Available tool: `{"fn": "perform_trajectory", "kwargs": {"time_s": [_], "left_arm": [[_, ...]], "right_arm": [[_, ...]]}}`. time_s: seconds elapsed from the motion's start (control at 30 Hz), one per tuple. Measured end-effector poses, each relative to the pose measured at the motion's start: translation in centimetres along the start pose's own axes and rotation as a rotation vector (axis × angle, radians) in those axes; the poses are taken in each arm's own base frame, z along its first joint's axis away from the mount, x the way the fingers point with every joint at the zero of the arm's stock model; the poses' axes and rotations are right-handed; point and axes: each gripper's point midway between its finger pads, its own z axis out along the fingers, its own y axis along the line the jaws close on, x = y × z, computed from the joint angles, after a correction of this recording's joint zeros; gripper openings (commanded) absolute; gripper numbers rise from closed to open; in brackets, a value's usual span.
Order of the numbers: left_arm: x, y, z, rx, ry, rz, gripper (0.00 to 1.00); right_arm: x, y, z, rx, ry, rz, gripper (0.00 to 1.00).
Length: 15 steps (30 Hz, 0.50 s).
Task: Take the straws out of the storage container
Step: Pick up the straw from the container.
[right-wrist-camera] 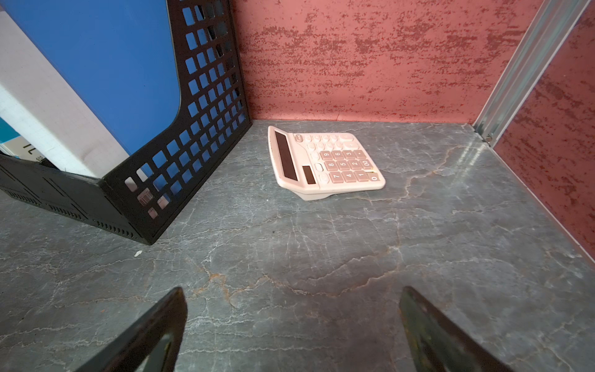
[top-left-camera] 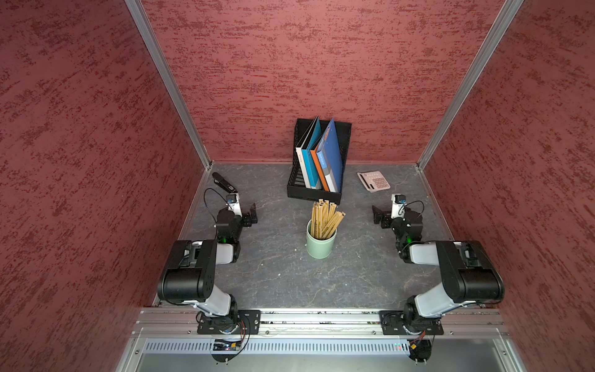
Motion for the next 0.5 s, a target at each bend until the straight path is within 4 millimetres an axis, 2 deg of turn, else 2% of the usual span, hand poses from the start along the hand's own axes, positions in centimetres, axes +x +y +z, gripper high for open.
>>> {"fn": "perform_trajectory", "kwargs": {"time_s": [0.17,0.33,0.4,0.43,0.5], "left_arm": [[0.0,0.1,0.0,-0.005,0.0,-0.001,1.0],[-0.8,1.3,-0.7,-0.091,0.019,-0.03,1.0],[-2.8,1.9,-1.0,-0.136,0.021,-0.048,1.0],[-4.4,2.1,-1.1,-0.16,0.012,-0.063,1.0],[-8.1,2.5,-1.6,-0.2,-0.014,-0.111,1.0]], "right_arm": [[0.0,0.0,0.0,0.0,0.0,0.0,0.99],[0.1,0.1,-0.1,-0.007,0.016,0.002,0.99],[-0.1,0.2,-0.1,-0.01,0.052,0.007,0.99],[-0.7,0.1,0.2,-0.006,0.078,0.013,0.99],[-3.2,-0.4,1.1,0.024,0.106,0.04,0.99]]}}
